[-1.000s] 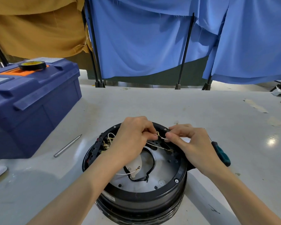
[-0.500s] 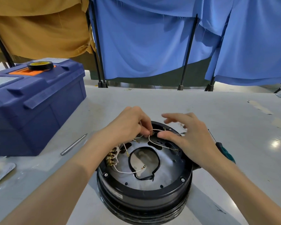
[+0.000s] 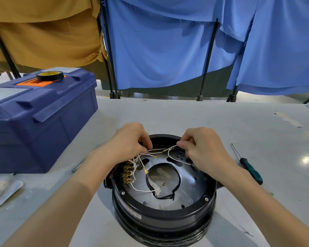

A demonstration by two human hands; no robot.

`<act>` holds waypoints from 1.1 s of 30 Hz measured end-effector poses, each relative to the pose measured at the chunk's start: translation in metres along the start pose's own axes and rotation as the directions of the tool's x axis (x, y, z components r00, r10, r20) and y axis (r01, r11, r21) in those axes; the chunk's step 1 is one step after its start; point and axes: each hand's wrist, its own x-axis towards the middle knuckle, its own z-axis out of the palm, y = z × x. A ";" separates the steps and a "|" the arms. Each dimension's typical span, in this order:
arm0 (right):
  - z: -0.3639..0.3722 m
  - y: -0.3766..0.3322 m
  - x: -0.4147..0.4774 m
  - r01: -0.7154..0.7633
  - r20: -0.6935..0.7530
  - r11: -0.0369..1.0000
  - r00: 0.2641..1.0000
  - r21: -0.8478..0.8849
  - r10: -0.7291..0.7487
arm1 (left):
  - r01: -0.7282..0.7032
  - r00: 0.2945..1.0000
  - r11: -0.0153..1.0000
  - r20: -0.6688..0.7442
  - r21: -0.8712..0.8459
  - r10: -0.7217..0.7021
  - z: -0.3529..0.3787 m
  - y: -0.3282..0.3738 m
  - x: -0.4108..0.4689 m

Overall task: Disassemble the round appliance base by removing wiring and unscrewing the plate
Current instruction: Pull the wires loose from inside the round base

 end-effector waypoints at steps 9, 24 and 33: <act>-0.001 -0.007 0.015 0.018 -0.048 1.000 0.999 0.007 -0.017 | -0.060 0.996 0.978 0.070 0.202 0.047 0.008 -0.004 0.006; 0.015 -0.050 0.017 0.459 0.306 0.698 0.888 -0.550 -0.342 | -0.019 0.999 0.999 -0.033 0.050 0.021 0.020 -0.006 0.006; 0.019 -0.032 0.027 0.372 0.324 0.821 0.914 -0.434 -0.243 | 0.023 0.984 0.978 -0.171 -0.205 -0.059 0.009 -0.016 -0.014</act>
